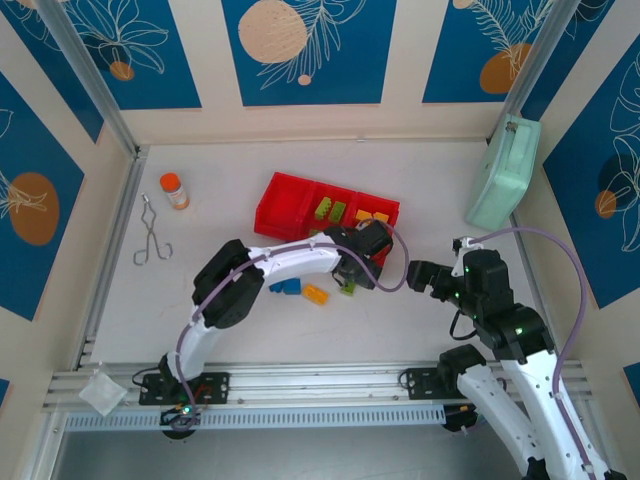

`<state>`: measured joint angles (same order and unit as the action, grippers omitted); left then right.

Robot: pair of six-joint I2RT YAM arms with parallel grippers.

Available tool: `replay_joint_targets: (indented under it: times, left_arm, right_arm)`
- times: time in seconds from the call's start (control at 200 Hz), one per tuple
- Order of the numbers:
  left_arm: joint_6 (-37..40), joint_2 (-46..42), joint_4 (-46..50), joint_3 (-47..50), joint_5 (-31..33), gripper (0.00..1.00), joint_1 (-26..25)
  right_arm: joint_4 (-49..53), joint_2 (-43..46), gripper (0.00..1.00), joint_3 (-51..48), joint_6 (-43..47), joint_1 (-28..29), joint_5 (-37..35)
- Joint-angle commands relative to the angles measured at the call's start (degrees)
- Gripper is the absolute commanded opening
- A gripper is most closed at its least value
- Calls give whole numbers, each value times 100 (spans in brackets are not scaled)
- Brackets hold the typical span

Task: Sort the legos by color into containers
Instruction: Pick up the lego from the center of the table.

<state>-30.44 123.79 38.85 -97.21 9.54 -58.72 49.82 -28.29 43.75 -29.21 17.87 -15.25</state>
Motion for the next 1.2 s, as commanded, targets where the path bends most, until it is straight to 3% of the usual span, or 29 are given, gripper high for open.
replay_joint_targets:
  times: [0.0,0.465,0.73,0.86,1.196]
  left_arm:
    - [-233,260,246,17,71,73,73]
    - [-537,392,289,158,-260,55,141]
    - [-579,12,-19,521,-602,33,141]
    - [-629,-304,-36,644,-409,19,141]
    - [-673,-1976,-343,1053,603,8,477]
  right_arm:
    - [-283,87,99,-8,27,16,543]
    - [-325,92,99,-28,30,-77,654]
    - [-309,87,99,-28,18,-54,655]
    - [-322,87,99,-41,12,-55,654]
    - [-334,115,99,-35,28,-28,711]
